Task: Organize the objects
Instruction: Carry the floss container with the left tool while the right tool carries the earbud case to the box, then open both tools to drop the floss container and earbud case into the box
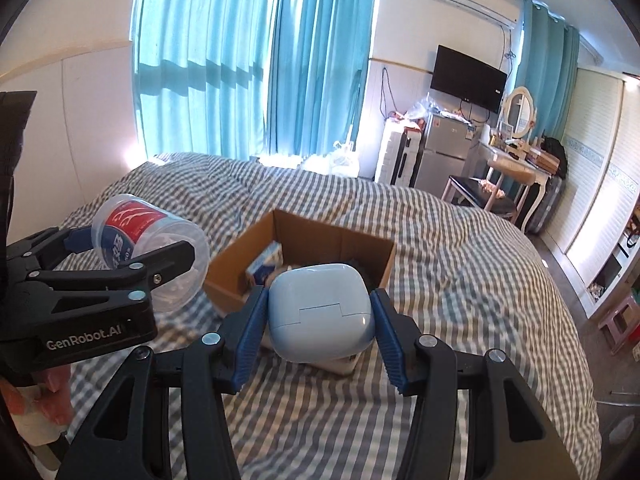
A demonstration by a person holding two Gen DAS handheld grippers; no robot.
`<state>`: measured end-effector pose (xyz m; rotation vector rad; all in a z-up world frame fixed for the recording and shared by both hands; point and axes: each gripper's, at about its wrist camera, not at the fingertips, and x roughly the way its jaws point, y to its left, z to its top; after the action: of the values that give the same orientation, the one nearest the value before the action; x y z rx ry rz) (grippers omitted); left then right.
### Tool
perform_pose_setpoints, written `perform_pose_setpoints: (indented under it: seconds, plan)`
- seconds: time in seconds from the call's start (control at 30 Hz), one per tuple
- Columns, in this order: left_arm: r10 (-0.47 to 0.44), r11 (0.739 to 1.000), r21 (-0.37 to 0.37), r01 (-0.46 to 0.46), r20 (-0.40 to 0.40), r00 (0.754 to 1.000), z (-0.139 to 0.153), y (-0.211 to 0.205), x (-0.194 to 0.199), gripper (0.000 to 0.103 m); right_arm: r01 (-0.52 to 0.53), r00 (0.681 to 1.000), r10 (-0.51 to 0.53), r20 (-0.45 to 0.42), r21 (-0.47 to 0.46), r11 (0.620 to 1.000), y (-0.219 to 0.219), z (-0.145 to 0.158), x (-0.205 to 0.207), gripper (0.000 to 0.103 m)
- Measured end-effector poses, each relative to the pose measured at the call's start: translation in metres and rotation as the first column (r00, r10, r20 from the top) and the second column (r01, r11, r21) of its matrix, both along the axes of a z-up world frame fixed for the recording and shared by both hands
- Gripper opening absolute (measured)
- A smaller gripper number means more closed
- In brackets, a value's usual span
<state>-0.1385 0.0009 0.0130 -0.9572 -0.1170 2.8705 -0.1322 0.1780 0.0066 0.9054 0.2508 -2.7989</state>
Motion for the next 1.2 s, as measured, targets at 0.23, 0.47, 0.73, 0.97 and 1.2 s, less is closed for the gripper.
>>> perform_pose_setpoints:
  seconds: [0.23,0.47,0.73,0.97,1.2]
  plan:
    - [0.003,1.0,-0.024,-0.004,-0.026,1.0,0.016,0.003,-0.068,0.091,0.016,0.999,-0.016,-0.037,-0.022,1.0,0.0,0.03,-0.064,0.052]
    - [-0.027,0.999,-0.047,0.027,0.011,1.0,-0.015,0.005,-0.133,0.091,0.032,0.999,-0.033,-0.012,-0.034,0.999,-0.003,0.022,-0.134,0.052]
    - [-0.069,0.994,-0.087,0.073,0.052,0.996,-0.059,0.025,-0.181,0.091,0.05,0.997,-0.048,0.063,-0.039,0.998,0.003,-0.022,-0.202,0.052]
    - [-0.092,0.988,-0.113,0.102,0.089,0.992,-0.085,0.039,-0.194,0.091,0.068,0.992,-0.063,0.107,-0.051,0.996,0.014,-0.049,-0.233,0.052]
    - [-0.128,0.983,-0.107,0.146,0.16,0.979,-0.11,0.051,-0.189,0.091,0.057,0.981,-0.049,0.189,-0.035,0.998,0.011,-0.085,-0.237,0.052]
